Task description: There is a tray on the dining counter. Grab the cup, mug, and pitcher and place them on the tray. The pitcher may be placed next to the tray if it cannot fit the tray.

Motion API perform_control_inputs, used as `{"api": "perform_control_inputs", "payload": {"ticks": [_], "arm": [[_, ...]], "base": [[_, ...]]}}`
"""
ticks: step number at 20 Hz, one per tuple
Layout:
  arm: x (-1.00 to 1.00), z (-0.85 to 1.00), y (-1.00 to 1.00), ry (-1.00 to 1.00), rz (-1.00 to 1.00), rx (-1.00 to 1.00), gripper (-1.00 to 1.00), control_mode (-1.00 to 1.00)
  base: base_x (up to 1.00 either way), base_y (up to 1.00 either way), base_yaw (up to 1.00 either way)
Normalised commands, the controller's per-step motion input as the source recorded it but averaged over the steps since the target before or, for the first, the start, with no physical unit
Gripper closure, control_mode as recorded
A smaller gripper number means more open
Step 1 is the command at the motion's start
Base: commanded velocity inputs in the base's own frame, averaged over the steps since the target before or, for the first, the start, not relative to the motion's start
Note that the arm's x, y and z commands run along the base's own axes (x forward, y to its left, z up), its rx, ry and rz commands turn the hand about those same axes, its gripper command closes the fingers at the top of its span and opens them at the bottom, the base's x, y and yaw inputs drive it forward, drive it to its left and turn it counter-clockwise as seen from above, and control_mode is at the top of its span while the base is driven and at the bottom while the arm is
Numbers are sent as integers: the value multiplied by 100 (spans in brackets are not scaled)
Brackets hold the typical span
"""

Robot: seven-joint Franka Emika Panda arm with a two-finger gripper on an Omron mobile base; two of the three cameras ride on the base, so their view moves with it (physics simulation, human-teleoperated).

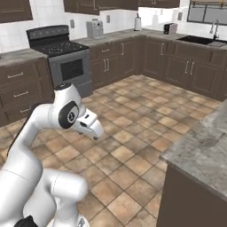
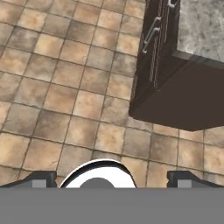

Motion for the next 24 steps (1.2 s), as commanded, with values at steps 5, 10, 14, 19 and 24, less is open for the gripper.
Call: {"api": "perform_control_inputs", "payload": {"ticks": [5,10,14,19,24], "arm": [[0,0,0,0,0,0,-100,100],[0,0,0,0,0,0,-100,100],[0,0,0,0,0,0,-100,100],[0,0,0,0,0,0,-100,100],[0,0,0,0,0,0,-100,100]], "base": [[76,35,-32],[91,36,-11],[90,39,-6],[91,38,-2],[94,30,-4]]}}
